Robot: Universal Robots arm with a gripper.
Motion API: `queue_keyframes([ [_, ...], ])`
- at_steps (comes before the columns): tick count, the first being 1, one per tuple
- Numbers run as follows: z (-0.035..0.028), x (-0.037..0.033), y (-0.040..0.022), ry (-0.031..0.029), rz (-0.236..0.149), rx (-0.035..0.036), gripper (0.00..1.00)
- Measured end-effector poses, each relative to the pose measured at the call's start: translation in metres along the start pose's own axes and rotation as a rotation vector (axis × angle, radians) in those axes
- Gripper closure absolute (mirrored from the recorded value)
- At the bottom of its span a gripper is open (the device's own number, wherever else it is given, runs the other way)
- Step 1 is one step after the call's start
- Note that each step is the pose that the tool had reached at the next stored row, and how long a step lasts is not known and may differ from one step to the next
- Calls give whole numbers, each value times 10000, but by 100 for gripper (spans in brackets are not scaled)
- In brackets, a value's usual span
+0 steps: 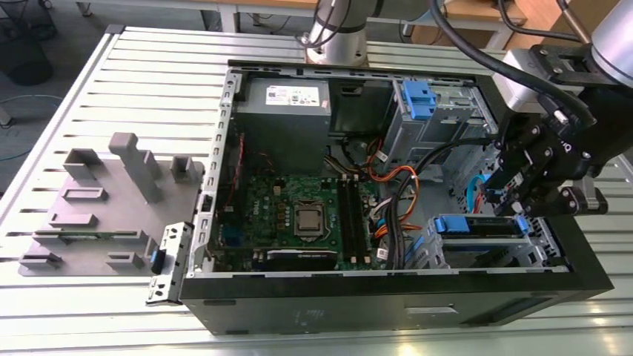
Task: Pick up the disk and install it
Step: 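Insert the first disk wire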
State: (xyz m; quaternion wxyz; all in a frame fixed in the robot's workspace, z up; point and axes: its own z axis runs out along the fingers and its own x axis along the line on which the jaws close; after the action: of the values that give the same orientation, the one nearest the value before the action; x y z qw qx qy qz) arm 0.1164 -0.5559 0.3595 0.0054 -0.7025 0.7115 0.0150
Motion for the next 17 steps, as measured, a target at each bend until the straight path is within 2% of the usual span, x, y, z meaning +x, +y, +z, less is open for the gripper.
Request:
queue_keyframes([
  [9,89,-5,-5,10,0,0,58],
  [17,91,-4,-5,14,0,0,58],
])
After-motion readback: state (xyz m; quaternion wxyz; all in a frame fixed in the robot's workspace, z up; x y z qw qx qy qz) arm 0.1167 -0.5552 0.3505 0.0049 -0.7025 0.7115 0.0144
